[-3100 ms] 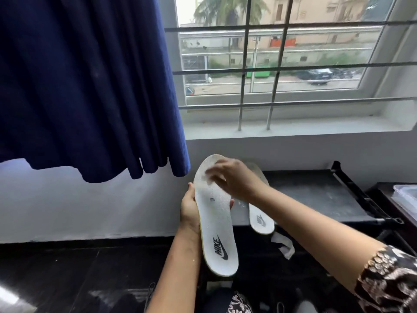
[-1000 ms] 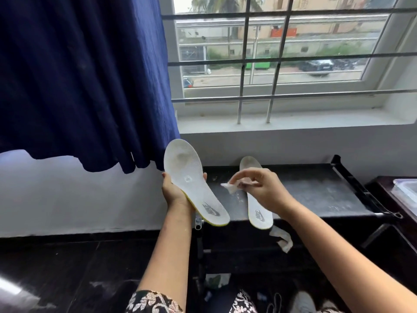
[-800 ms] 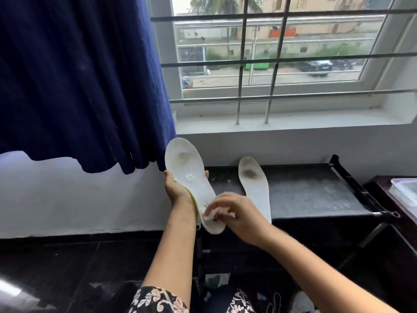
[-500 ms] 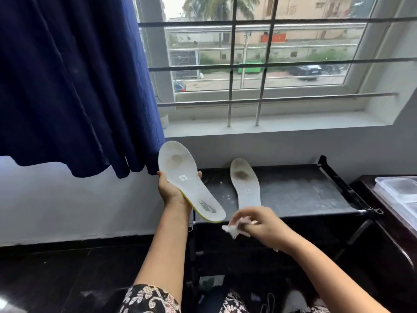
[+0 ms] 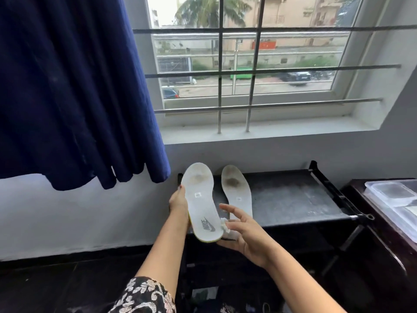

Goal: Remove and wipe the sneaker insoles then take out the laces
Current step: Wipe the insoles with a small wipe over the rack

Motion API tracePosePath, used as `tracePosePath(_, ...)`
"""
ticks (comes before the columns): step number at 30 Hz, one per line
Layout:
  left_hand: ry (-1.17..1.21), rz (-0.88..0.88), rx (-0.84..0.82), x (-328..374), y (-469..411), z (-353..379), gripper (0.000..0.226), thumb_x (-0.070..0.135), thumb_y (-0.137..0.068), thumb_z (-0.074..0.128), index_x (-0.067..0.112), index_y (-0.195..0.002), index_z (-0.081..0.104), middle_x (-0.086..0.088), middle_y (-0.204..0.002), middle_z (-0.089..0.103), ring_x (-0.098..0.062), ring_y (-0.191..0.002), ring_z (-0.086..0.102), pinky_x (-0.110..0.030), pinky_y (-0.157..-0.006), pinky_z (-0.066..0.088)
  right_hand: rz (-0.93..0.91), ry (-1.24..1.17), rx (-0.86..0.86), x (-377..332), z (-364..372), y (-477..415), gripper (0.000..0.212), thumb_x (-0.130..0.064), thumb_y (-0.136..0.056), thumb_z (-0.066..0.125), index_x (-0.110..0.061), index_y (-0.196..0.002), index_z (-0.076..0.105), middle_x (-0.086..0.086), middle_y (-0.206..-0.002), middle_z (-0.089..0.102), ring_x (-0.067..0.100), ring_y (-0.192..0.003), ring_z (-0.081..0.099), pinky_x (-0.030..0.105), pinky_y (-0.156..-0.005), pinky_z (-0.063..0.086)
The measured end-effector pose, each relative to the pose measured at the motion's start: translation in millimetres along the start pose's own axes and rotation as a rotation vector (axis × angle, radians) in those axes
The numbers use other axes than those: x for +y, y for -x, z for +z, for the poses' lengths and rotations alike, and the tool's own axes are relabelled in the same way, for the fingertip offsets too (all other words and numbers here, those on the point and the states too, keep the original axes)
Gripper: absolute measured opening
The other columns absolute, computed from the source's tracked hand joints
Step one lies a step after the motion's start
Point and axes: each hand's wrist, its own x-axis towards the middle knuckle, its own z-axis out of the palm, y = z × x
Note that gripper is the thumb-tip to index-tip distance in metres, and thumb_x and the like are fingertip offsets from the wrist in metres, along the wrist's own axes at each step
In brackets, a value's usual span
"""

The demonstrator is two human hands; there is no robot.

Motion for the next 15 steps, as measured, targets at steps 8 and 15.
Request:
tracePosePath(8,-0.144,0.117,0.127,-11,-25,5,0.016,0.025,-0.087,0.065,0.014,-0.098,0.07,-0.005,-0.087,0.067,-0.024,-0.085,0.062,-0.03,-0.077,0.052,0.042,0.467,0.213,6,4,-48,0.049,0.016,-0.083,0.038,-0.017,-0.098,0.071,0.007,-0.115,0.06,0.019,-0.096,0.064,0.026,-0.071,0.059)
tracePosePath(15,-0.287,0.112,0.019,-16,-44,8,0.031,-0.003,-0.084,0.048,0.023,-0.071,0.058,-0.003,-0.079,0.063,-0.022,-0.071,0.054,-0.03,-0.067,0.047,0.036,0.723,0.278,11,4,-78,0.05,0.007,-0.077,0.039,-0.031,-0.079,0.071,0.002,-0.104,0.063,0.018,-0.078,0.061,0.034,-0.072,0.06)
